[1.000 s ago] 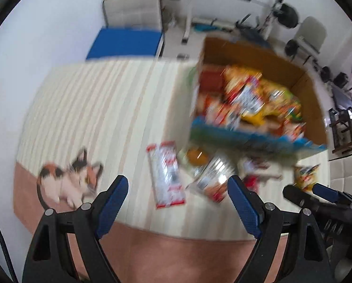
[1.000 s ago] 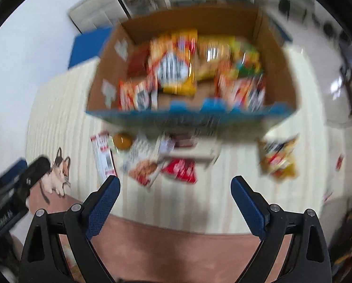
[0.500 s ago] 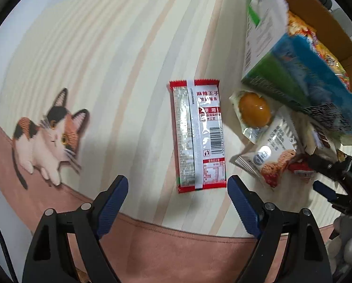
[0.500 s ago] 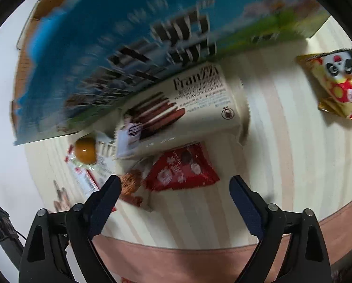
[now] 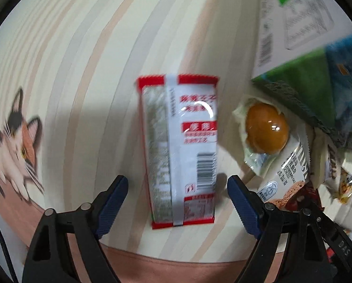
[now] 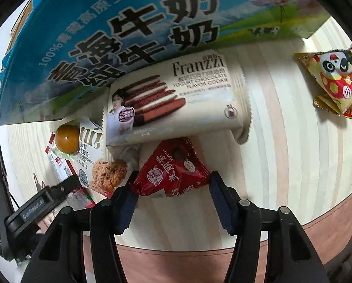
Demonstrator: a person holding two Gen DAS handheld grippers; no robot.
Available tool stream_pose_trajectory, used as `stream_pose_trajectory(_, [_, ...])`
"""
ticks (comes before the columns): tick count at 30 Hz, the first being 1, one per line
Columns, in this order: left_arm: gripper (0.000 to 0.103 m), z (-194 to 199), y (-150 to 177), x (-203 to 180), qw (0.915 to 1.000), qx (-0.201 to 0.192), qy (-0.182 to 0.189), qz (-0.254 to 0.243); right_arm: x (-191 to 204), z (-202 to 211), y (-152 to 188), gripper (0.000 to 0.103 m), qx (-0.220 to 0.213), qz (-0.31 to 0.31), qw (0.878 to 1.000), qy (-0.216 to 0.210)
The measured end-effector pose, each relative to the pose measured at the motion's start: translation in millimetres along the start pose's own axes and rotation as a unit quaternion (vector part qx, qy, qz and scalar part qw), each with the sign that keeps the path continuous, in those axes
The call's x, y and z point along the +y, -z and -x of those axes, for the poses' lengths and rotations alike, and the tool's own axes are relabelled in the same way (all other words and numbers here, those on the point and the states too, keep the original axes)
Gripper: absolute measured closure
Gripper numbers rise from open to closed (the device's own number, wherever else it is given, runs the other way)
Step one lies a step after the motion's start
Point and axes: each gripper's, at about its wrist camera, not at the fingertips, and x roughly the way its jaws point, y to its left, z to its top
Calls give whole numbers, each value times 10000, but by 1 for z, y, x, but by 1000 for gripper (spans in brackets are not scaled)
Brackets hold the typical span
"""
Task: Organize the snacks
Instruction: 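Grasp the white-red spicy strip pack with left tool while right tool grasps the red triangle packet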
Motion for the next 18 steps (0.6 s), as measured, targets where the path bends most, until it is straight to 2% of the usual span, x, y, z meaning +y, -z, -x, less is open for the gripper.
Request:
stream_pose_trajectory(1, [36, 2, 2, -3, 9998, -102, -149, -81, 0, 0, 2, 42, 2, 14, 10000, 15])
stream_pose_trajectory(2, [41, 4, 3, -5, 9995, -172, -211, -165, 0, 0, 3, 42, 4, 31, 10000, 18])
stream_pose_trajectory(3, [53, 6, 5, -7, 9990, -232, -270, -257, 0, 0, 4, 43, 2, 62, 10000, 28])
stream_pose_trajectory(4, [56, 8, 7, -9, 9989, -250, -265, -308, 1, 0, 6, 43, -13, 94, 9999, 37])
stream_pose_trajectory(9, [59, 12, 21, -4, 9988, -179, -191, -405, -2, 10, 21, 43, -103, 297, 9995, 34])
stream_pose_trajectory(18, [59, 38, 80, 1, 9978, -228, 5, -621, 4, 27, 45, 44, -182, 531, 9981, -259])
